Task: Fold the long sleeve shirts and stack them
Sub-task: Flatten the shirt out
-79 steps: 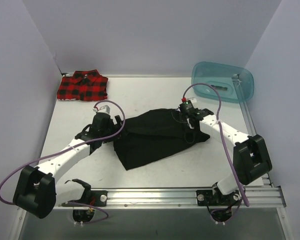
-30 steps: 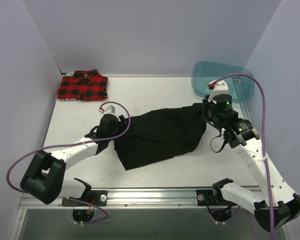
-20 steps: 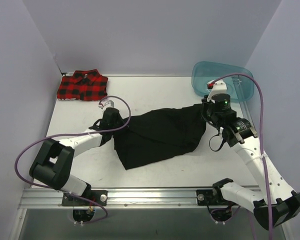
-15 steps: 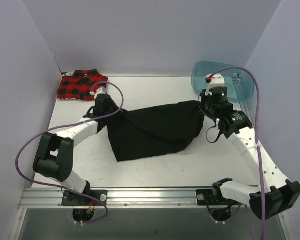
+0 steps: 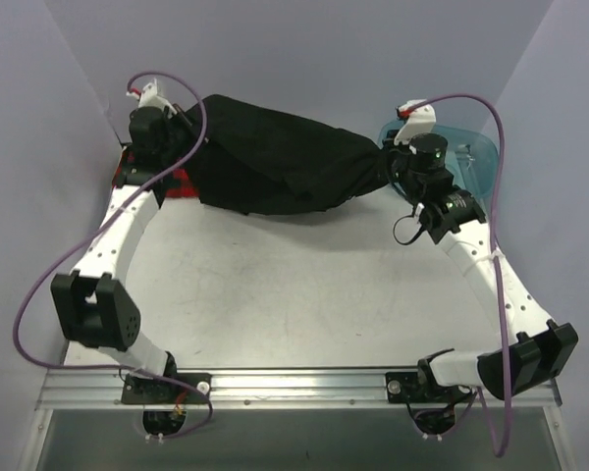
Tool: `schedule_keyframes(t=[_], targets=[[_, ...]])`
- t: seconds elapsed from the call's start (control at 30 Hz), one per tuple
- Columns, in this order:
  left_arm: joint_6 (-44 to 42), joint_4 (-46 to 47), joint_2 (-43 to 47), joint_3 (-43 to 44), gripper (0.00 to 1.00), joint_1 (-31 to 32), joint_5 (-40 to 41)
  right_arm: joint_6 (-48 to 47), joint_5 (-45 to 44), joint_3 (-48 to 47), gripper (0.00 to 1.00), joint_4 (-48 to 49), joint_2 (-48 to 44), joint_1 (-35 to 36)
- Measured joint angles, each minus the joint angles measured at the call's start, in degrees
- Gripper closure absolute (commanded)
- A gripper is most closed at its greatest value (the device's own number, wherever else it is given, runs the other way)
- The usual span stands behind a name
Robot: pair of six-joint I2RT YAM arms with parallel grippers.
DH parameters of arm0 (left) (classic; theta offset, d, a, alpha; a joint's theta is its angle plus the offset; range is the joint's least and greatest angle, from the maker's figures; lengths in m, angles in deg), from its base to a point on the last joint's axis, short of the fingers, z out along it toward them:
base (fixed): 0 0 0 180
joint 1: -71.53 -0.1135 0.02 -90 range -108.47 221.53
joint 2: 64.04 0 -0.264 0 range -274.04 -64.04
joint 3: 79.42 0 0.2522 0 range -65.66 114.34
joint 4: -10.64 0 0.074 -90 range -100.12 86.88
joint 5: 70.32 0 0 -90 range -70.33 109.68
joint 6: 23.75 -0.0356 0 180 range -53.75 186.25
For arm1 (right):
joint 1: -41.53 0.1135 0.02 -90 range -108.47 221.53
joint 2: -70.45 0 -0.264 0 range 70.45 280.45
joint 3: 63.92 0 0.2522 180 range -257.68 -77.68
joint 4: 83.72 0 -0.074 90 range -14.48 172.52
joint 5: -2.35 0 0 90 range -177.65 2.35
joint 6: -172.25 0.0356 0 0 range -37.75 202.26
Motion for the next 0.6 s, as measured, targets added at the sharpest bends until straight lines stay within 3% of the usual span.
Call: schedule_keyframes(t=[0.2,0.3,0.43,0.53,0.57,0.6], targets=[[-0.1,2.1,18.3,-21.4,0.9,1.3,-3.6,1.6,2.0,12.8,0.91,4.9,-7.0,0.0],[1.2,2.0,30.1,-36.5,0.75,4.1,-4.9,5.0,2.0,24.5,0.87,5.2,-12.7,0.7],[3.4,-2.9,47.5,-54.6,0.54,11.1,-5.1,12.0,0.9,38.4,0.68,1.7,-21.7,2.2],[6.3,-9.9,61.5,-63.0,0.38,13.3,-4.7,17.0,0.8,45.8,0.5,-2.4,-29.6,2.9],[7.2,-12.3,65.9,-64.8,0.27,13.4,-4.6,18.4,1.2,47.4,0.48,-4.1,-32.5,3.1],[8.1,-14.6,70.2,-65.7,0.23,13.4,-4.4,18.9,1.5,48.0,0.47,-5.2,-34.1,3.2]])
